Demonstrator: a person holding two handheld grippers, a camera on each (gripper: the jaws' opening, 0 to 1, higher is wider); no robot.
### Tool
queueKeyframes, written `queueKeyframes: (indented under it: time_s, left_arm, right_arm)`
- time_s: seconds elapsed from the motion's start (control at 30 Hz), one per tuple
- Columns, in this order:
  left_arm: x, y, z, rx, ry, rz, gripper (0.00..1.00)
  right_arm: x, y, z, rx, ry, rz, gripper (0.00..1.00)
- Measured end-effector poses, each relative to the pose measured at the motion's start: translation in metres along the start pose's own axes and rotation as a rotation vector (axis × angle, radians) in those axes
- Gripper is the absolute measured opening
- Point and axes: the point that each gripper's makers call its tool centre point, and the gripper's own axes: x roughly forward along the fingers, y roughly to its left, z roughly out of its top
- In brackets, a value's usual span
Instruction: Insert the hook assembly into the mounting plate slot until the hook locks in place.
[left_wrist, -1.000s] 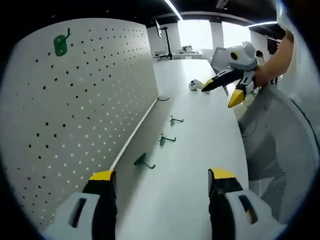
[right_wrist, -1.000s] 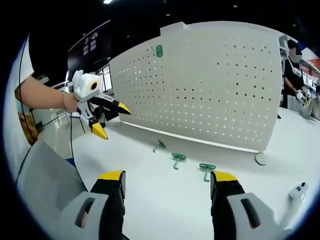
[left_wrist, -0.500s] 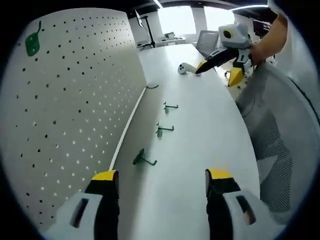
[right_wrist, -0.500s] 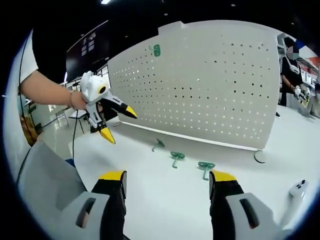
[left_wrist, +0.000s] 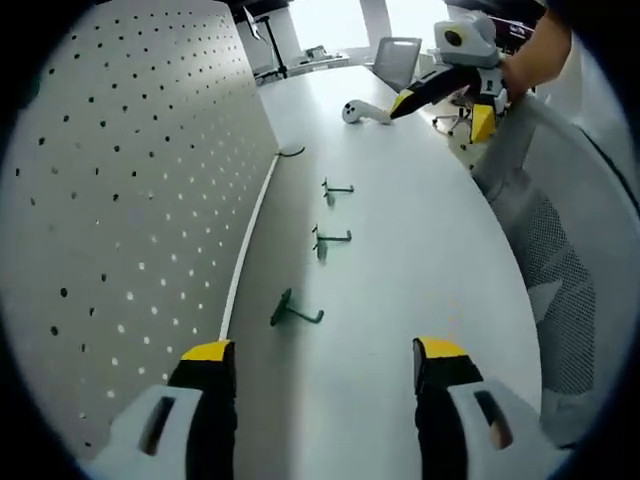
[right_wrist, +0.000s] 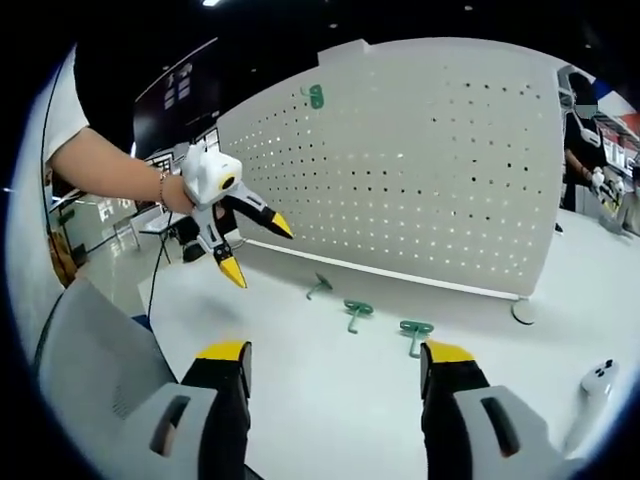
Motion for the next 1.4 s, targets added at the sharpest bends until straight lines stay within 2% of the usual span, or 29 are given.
queueKeyframes:
  time_s: [0.23,0.47,0.8,0.93,1.03,1.4]
  left_arm:
    - [0.011,0.004,-0.006,0.019,0.027,-0.028,0.75]
    - [0.02,0.011,-0.004,0.037,0.037,-0.051,0.76]
    - [0.038,0.019,-0.004,0.113,0.079,-0.097,0.76]
    - [0.044,0.024,0.001,0.123,0.071,-0.109,0.76]
    - [0.05,0.021,-0.002,0.175,0.096,-0.14,0.76]
    - [0.071,0.018,-0.006,0.205,0.125,-0.214,0.76]
  right_arm:
    - [0.001,0.001,-0.003,-0.007,0.013,0.004,0.67]
    - [0.002,0.004,-0.004,-0.011,0.021,0.011,0.67]
    - [0.002,0.003,-0.006,-0.002,0.027,0.013,0.66]
    - [0.002,0.005,-0.007,0.002,0.029,0.02,0.66]
    - [0.002,0.005,-0.007,0.001,0.031,0.02,0.66]
    - [0.002,0.005,-0.009,0.005,0.037,0.018,0.65]
